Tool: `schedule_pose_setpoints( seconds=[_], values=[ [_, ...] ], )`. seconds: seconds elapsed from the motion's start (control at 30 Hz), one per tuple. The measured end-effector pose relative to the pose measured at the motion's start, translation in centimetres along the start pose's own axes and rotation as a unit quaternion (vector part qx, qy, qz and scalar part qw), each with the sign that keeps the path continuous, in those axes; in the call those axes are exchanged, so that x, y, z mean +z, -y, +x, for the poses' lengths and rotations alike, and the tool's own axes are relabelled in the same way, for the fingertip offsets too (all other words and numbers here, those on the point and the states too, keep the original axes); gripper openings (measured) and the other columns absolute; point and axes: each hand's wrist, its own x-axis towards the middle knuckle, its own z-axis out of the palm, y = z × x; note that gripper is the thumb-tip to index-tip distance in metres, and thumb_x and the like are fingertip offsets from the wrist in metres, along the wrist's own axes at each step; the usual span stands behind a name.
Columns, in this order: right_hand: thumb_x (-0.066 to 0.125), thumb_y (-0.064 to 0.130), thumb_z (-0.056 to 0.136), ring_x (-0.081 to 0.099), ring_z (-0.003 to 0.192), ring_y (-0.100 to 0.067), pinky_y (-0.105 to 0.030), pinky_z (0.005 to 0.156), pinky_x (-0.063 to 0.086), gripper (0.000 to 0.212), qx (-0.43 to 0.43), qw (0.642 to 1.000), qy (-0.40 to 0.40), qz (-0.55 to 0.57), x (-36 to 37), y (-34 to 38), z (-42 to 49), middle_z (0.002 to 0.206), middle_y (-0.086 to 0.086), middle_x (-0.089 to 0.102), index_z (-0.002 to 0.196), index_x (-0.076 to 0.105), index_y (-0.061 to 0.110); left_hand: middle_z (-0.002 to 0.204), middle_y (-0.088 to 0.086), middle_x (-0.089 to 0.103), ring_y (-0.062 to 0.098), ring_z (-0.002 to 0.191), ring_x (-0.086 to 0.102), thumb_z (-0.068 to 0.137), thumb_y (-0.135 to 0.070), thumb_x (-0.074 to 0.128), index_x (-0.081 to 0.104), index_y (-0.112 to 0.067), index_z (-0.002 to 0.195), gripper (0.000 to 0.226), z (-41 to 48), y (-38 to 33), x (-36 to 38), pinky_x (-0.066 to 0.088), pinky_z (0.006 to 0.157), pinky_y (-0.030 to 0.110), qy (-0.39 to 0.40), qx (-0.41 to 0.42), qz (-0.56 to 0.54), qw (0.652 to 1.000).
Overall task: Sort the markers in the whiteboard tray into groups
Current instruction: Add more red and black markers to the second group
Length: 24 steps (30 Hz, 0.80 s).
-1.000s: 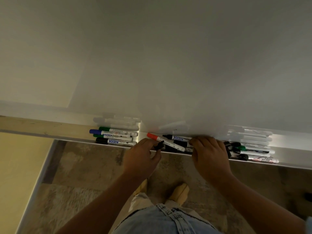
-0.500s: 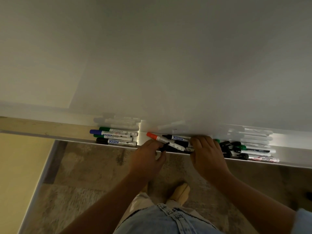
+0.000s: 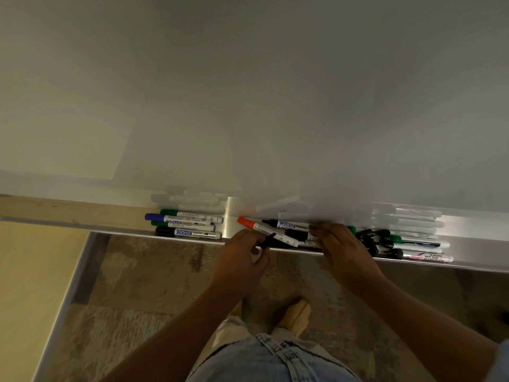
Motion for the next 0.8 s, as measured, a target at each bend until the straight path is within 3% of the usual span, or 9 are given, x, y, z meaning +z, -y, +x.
schedule_pose_setpoints(
  seconds=[0.13, 0.23, 0.33, 0.43, 0.53, 0.67, 0.73, 0.8],
  values=[
    [0.076, -0.007, 0.074, 0.063, 0.099, -0.031, -0.037, 0.087, 0.053, 0.041, -0.021, 1.000, -0.022, 0.005, -0.5, 0.5, 0.4, 0.110, -0.017, 0.066, 0.113, 0.067, 0.001, 0.084, -0.017, 0.053, -0.011, 0.068, 0.046, 0.080, -0.022, 0.072, 0.067, -0.020, 0.097, 0.018, -0.1, 0.1, -0.1, 0.029, 0.058, 0.004, -0.010, -0.010, -0.001, 1.000],
    [0.069, 0.001, 0.082, 0.062, 0.098, -0.027, -0.035, 0.082, 0.056, 0.033, -0.050, 0.998, -0.029, 0.029, -0.1, 2.1, 1.3, 0.110, -0.016, 0.065, 0.115, 0.065, 0.002, 0.084, -0.016, 0.055, -0.008, 0.068, 0.050, 0.079, -0.023, 0.073, 0.065, -0.022, 0.095, 0.018, -0.3, 0.6, -0.3, 0.033, 0.055, 0.003, -0.014, -0.031, -0.005, 0.999],
    [0.057, 0.012, 0.090, 0.062, 0.098, -0.024, -0.031, 0.080, 0.055, 0.026, -0.098, 0.994, -0.024, 0.047, 1.1, 4.4, 2.9, 0.109, -0.014, 0.065, 0.114, 0.065, 0.005, 0.086, -0.011, 0.064, -0.001, 0.073, 0.059, 0.078, -0.023, 0.073, 0.065, -0.022, 0.095, 0.019, -0.6, 1.3, -0.6, 0.042, 0.059, 0.011, -0.034, -0.076, -0.037, 0.996],
    [0.060, 0.009, 0.089, 0.063, 0.099, -0.026, -0.034, 0.085, 0.054, 0.023, -0.125, 0.991, -0.011, 0.037, 2.8, 6.1, 4.4, 0.108, -0.013, 0.068, 0.110, 0.068, 0.006, 0.083, -0.011, 0.067, -0.002, 0.073, 0.062, 0.078, -0.025, 0.074, 0.065, -0.024, 0.092, 0.017, -0.8, 1.8, -1.0, 0.046, 0.060, 0.015, -0.057, -0.119, -0.056, 0.990],
    [0.073, 0.008, 0.082, 0.066, 0.096, -0.025, -0.035, 0.087, 0.053, 0.025, -0.111, 0.993, 0.002, 0.026, 3.7, 6.8, 5.4, 0.105, -0.010, 0.071, 0.106, 0.071, 0.009, 0.078, -0.014, 0.066, -0.004, 0.071, 0.061, 0.076, -0.025, 0.075, 0.066, -0.023, 0.092, 0.018, -1.3, 2.3, -1.2, 0.042, 0.058, 0.011, -0.068, -0.129, -0.061, 0.987],
    [0.066, 0.009, 0.084, 0.067, 0.098, -0.025, -0.039, 0.090, 0.052, 0.020, -0.109, 0.994, -0.021, 0.014, 2.9, 6.9, 5.3, 0.104, -0.009, 0.073, 0.103, 0.073, 0.008, 0.083, -0.013, 0.067, -0.003, 0.074, 0.062, 0.076, -0.029, 0.074, 0.067, -0.022, 0.098, 0.023, -1.9, 2.8, -1.1, 0.045, 0.060, 0.013, -0.059, -0.150, -0.068, 0.985],
    [0.059, 0.012, 0.087, 0.066, 0.100, -0.024, -0.039, 0.093, 0.051, 0.023, -0.069, 0.997, -0.032, 0.002, 1.9, 6.4, 4.6, 0.105, -0.008, 0.073, 0.106, 0.072, 0.009, 0.084, -0.013, 0.067, -0.002, 0.075, 0.063, 0.077, -0.032, 0.073, 0.066, -0.023, 0.100, 0.026, -1.9, 2.8, -1.1, 0.048, 0.060, 0.017, -0.051, -0.155, -0.077, 0.984],
    [0.064, 0.009, 0.082, 0.067, 0.099, -0.024, -0.040, 0.092, 0.049, 0.026, -0.014, 0.999, -0.030, -0.021, 0.7, 5.4, 3.8, 0.105, -0.008, 0.073, 0.107, 0.072, 0.011, 0.084, -0.014, 0.067, -0.002, 0.076, 0.063, 0.077, -0.033, 0.072, 0.065, -0.026, 0.100, 0.025, -1.9, 2.8, -1.0, 0.050, 0.060, 0.018, -0.047, -0.150, -0.086, 0.984]
  ],
)
